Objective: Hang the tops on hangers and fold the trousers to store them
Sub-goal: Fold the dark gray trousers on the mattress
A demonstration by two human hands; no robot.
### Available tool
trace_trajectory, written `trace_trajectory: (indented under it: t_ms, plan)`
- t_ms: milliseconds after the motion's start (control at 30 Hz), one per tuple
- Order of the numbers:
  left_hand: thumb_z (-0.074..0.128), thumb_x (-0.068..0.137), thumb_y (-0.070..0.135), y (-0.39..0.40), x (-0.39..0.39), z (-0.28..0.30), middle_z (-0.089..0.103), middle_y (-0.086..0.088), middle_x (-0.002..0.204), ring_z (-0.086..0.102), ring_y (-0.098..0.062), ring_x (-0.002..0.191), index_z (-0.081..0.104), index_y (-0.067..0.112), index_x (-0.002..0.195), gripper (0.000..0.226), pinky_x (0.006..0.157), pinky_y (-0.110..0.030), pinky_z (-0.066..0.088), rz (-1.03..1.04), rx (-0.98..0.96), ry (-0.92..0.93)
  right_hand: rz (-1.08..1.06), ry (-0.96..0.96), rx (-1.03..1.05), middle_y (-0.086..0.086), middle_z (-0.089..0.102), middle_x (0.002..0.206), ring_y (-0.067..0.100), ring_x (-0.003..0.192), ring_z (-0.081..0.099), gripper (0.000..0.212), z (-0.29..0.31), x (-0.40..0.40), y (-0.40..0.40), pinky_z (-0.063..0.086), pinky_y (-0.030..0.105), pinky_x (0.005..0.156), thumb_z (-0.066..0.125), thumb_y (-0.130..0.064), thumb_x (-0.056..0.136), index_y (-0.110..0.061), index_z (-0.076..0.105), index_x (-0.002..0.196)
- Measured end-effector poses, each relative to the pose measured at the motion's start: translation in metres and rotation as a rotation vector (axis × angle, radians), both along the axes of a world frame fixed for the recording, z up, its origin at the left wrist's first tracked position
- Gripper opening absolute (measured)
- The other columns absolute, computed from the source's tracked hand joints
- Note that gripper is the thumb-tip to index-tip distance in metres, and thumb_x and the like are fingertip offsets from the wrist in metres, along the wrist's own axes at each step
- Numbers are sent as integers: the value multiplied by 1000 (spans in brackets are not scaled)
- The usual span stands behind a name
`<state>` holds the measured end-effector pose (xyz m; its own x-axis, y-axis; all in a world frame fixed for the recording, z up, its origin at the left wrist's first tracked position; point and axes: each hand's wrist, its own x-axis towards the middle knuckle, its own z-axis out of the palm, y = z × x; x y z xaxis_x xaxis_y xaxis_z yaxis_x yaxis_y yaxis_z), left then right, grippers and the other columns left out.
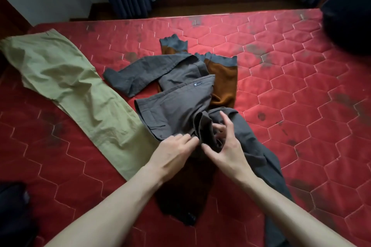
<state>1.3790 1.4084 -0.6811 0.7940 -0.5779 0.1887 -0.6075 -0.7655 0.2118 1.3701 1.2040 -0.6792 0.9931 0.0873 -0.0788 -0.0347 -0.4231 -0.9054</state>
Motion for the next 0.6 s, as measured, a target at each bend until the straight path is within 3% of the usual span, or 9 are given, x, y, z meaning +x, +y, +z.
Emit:
trace_trajectory:
  t_ms: [67, 133, 167, 233, 333, 467, 600]
  plan:
    - [72, 90, 14, 0, -10, 10, 57, 0, 85, 58, -22, 74, 53, 20, 104, 24, 64, -34, 49, -92, 22, -43, -31, 109, 123, -7, 68, 126, 8, 107, 71, 107, 7, 8, 4, 54, 29, 101, 81, -21, 74, -34, 22, 162]
    - [68, 90, 13, -2, -20, 20, 57, 0, 87, 57, -21, 75, 53, 20, 105, 23, 64, -33, 49, -139, 28, -59, 37, 155, 133, -8, 72, 120, 7, 111, 69, 87, 16, 13, 1, 52, 37, 106, 78, -2, 75, -26, 46, 152]
    - [67, 90, 14, -3, -26, 26, 57, 1, 87, 57, -21, 75, 54, 19, 105, 21, 64, -33, 49, -155, 29, -63, 85, 153, 113, -11, 74, 110, 2, 103, 68, 70, 23, 12, -2, 53, 35, 100, 76, 0, 75, -25, 61, 139]
    - [71, 91, 15, -5, -37, 38, 59, 1, 86, 58, -20, 74, 57, 18, 104, 19, 65, -33, 50, -155, 8, -43, 165, 107, 55, -13, 76, 92, 3, 89, 68, 40, 38, 4, -11, 53, 31, 87, 78, 1, 78, -21, 76, 111]
    - [76, 86, 16, -1, -48, 55, 63, -2, 91, 62, -24, 82, 61, 12, 108, 27, 72, -35, 51, -75, -95, 116, 239, -10, -103, -7, 71, 92, 20, 92, 64, 8, 63, -15, -27, 49, 40, 89, 81, -10, 90, -15, 81, 96]
    - [64, 83, 5, 2, -57, 74, 62, 0, 95, 59, -26, 91, 56, 15, 108, 28, 77, -34, 44, 99, -170, 333, 255, -117, -129, -13, 72, 99, 11, 100, 63, 17, 102, -54, -41, 48, 31, 93, 75, -23, 91, -16, 82, 106]
    - [66, 85, 9, 5, -63, 87, 60, 4, 93, 59, -22, 92, 64, 20, 96, 16, 82, -39, 48, 212, -183, 375, 154, -155, -128, -6, 70, 117, 1, 118, 60, 37, 128, -90, -54, 37, 17, 106, 81, 0, 87, -30, 80, 109]
